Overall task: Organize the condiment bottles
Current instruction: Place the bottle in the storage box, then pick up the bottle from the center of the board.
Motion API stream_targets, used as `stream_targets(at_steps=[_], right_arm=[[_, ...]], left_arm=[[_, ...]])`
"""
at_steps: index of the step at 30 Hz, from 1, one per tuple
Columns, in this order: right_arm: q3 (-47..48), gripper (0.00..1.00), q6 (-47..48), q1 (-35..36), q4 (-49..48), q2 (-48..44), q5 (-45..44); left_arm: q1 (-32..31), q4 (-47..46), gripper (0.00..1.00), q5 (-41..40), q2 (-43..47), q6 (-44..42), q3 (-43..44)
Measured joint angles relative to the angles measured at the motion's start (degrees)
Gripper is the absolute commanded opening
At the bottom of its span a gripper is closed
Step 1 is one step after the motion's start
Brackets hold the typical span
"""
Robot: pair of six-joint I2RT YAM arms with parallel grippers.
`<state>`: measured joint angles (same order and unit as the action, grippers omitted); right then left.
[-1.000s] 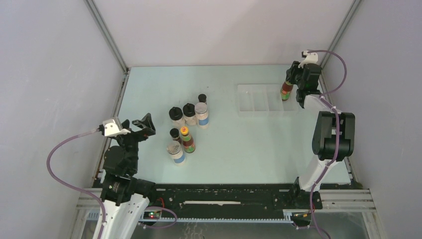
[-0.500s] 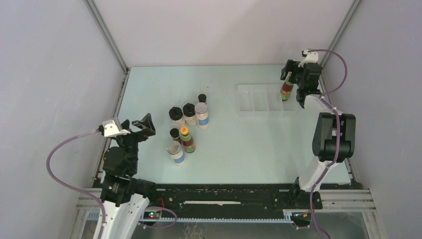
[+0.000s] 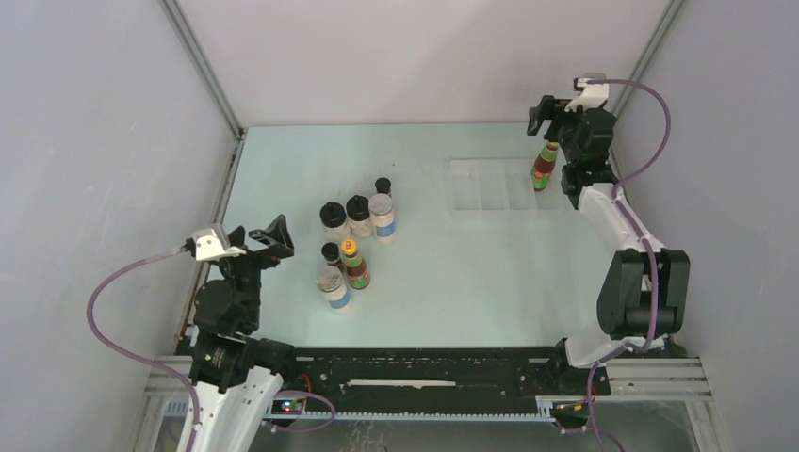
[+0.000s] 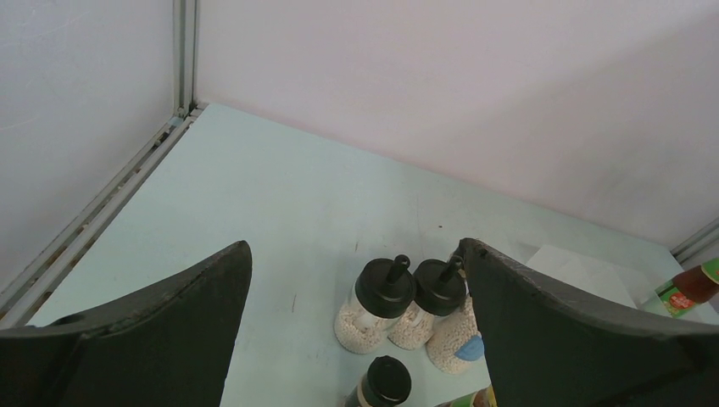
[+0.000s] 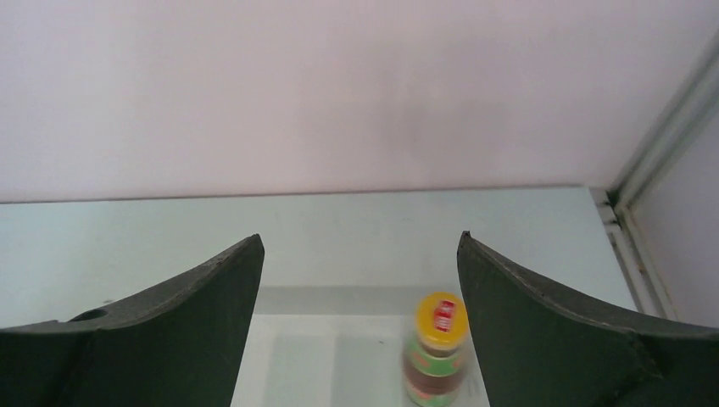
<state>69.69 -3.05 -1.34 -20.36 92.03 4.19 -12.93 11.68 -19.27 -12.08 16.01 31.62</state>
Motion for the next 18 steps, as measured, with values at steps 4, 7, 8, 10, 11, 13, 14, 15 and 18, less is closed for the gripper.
stream_targets(at_steps=[4,7,8,10,11,13,14,15,18], right_arm=[[0.00,0.93,0.79,6.14,2.34,-5.31,-0.13],[0.00,0.93,1.51,13.09,5.14,-8.63,0.79],[-0.22,0.93,1.60,15.30,6.03,-9.75,1.29],[-2.16,0.92,1.77,20.17,6.60,-12.46,2.56],[-3.54,0.93,1.84,22.56,6.84,-13.86,2.99],[-6.93,0.93,1.90,27.30,7.52,-16.87,4.33],[-8.68,0.93,1.90,29.57,7.78,-18.32,5.20],[-10.84,0.92,1.95,32.06,7.82,-19.89,6.27],[-15.78,0.93,2.05,37.75,8.94,-23.82,9.22]], left_arm=[[0.00,0.02,1.00,0.04,0.50,0.02,0.00],[0.00,0.02,1.00,0.07,1.31,0.02,0.00],[0.00,0.02,1.00,0.07,1.70,0.04,0.00],[0.00,0.02,1.00,0.04,2.43,0.04,0.00],[0.00,0.02,1.00,0.04,2.82,0.04,0.00],[0.00,0.02,1.00,0.04,3.50,0.04,0.00],[0.00,0.02,1.00,0.04,3.76,0.04,0.00],[0.00,0.02,1.00,0.07,3.93,0.04,0.00],[0.00,0.04,1.00,0.22,4.26,0.04,0.00]])
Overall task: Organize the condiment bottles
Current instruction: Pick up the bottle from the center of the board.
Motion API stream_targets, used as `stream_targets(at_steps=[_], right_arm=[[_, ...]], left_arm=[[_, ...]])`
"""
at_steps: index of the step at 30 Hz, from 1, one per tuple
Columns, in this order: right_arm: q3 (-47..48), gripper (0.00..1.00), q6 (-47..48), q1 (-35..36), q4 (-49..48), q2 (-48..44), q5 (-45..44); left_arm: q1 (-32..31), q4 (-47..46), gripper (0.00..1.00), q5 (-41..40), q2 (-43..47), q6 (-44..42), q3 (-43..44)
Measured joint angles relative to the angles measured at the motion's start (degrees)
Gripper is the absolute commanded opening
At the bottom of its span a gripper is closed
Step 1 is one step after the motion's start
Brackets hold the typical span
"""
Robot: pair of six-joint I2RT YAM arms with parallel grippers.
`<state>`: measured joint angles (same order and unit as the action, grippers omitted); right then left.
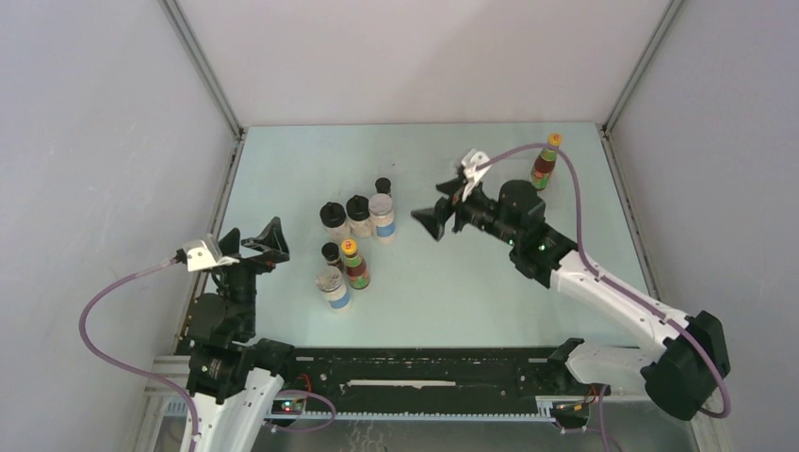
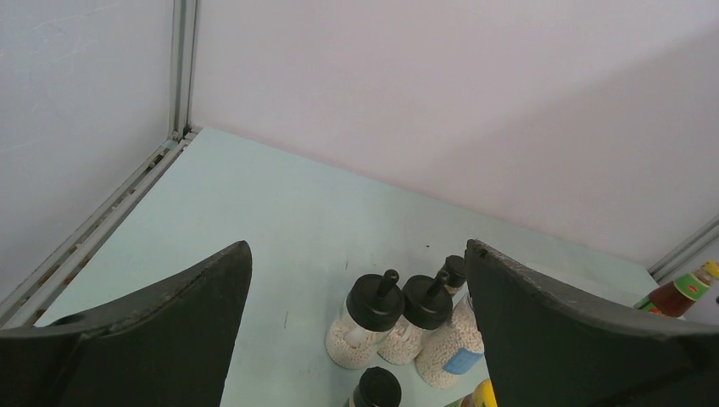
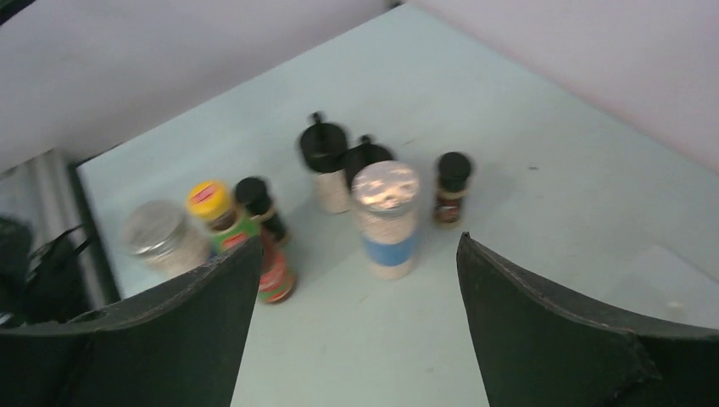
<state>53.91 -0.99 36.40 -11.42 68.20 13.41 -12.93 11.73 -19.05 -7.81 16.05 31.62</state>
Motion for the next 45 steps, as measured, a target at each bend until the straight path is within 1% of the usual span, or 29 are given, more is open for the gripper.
stream_targets(at_steps=[3,8,13,17,19,27,39,45], right_arm=[[-3.21,0.93,0.79,5.42,1.51,-3.17,2.49],[-3.91,0.93,2.23,13.29,3.10,-4.50,5.33],[-3.93,0.95,3.19,19.37,2.40,-2.54,8.35],[-3.93,0.99,3.65,21.90,0.87,0.98,10.14],[-3.98,1.00,3.80,22.60,-0.26,2.84,10.73],[-7.61,1.00,4.35,23.21,-8.81,7.87,11.37],[-8.02,1.00,2.73,16.94,-22.62,16.15,15.89],[-8.00,1.00,-0.09,14.82,-29.49,20.15,17.59]], left_arm=[[0.00,-0.02,1.00,0.28,0.13,0.00,0.00],[0.00,-0.02,1.00,0.90,0.13,0.02,0.00],[0.00,-0.02,1.00,1.36,0.13,0.00,-0.02],[0.00,-0.02,1.00,1.40,0.13,0.00,-0.02],[0.00,-0.02,1.00,1.46,0.13,0.00,-0.02],[0.00,-0.02,1.00,1.53,-0.22,0.00,-0.02],[0.00,-0.07,1.00,2.60,-2.86,-0.02,-0.02],[0.00,-0.24,1.00,3.04,-3.61,-0.02,-0.02]])
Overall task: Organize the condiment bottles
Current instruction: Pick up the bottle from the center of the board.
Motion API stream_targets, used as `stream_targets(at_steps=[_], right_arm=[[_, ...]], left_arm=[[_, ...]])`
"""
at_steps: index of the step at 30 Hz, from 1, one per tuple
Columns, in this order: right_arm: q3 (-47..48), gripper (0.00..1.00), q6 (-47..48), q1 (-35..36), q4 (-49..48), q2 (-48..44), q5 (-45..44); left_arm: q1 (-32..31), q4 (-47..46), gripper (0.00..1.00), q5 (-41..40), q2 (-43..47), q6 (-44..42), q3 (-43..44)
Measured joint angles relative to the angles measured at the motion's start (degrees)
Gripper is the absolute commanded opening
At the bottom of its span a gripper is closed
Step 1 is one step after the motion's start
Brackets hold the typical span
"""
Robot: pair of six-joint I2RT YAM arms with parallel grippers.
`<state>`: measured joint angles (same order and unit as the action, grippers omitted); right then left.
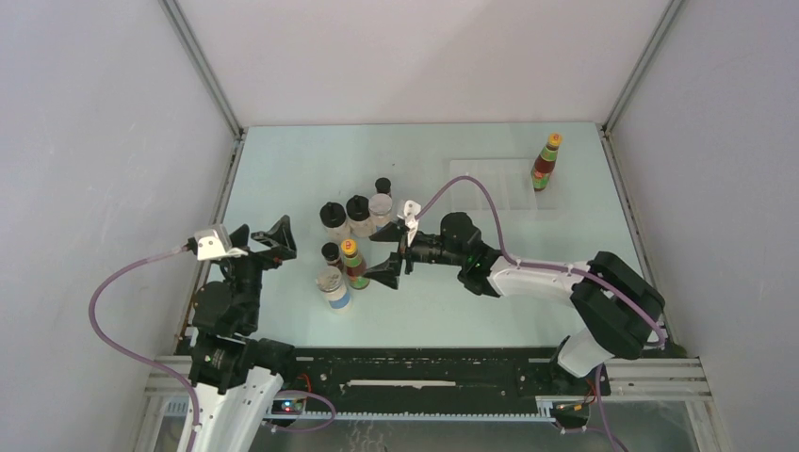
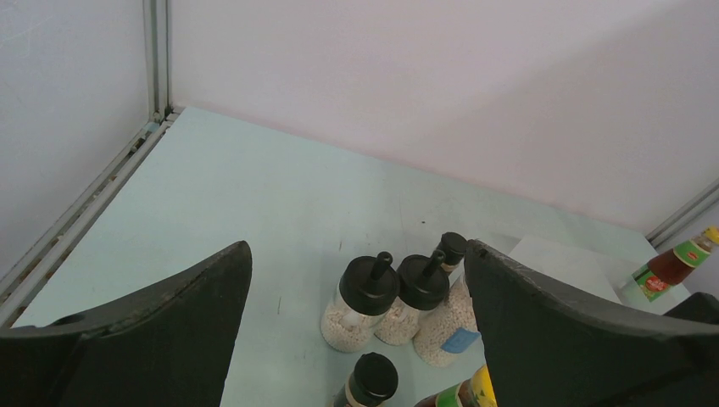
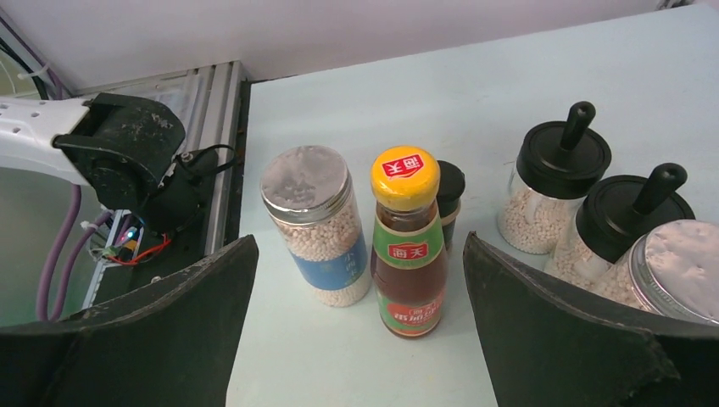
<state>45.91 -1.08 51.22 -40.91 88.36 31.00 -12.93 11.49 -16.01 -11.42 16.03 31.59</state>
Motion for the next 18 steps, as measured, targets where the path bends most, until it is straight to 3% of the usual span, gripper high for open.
stream_targets(at_steps=[18], right_arm=[[4.92,1.00,-2.86,-0.68,-5.25,9.81,2.19]], left_arm=[[0.00,-0.28,1.00,0.70,-0.20,0.00,0.00]])
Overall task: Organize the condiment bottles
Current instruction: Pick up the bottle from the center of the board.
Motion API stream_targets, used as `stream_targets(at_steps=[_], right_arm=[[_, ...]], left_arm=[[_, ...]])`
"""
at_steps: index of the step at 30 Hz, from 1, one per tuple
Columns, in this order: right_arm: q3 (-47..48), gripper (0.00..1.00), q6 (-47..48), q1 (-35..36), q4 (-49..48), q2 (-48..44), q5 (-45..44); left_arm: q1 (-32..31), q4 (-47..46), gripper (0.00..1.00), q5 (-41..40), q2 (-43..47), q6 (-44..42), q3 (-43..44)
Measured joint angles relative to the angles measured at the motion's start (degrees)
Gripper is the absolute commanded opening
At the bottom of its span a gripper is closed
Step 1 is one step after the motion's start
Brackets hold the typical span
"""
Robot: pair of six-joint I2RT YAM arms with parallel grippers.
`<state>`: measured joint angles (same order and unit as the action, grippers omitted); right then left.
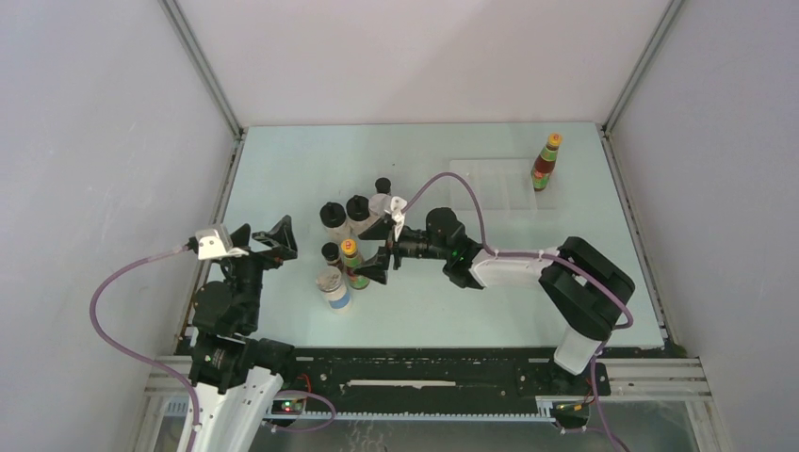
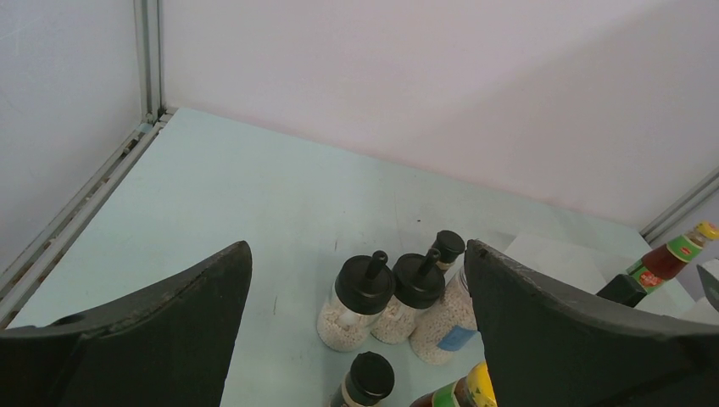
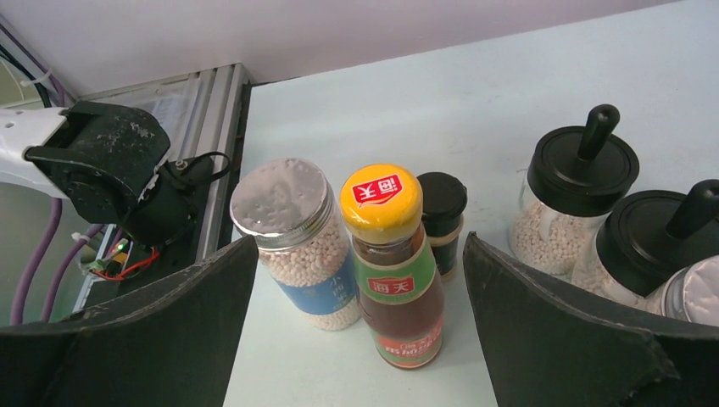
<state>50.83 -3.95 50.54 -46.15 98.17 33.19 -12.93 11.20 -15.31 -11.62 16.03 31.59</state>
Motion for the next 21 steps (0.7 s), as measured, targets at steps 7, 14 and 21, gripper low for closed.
stream_targets(at_steps=[7,14,21], right_arm=[[2.21,1.00,0.00,-0.70,0.11,2.19,1.31],[5.07,1.00,0.00,-0.92,0.46,5.05,2.10],[7.63,0.92,0.07,-1.01,1.46,7.17,3.39]], left_arm=[[0.00,-0.04,1.00,0.59,0.00,-0.02,0.00],[0.00,-0.26,1.00,0.68,0.00,-0.02,0.00],[-0.02,-0.44,1.00,0.74,0.00,-0.02,0.00]])
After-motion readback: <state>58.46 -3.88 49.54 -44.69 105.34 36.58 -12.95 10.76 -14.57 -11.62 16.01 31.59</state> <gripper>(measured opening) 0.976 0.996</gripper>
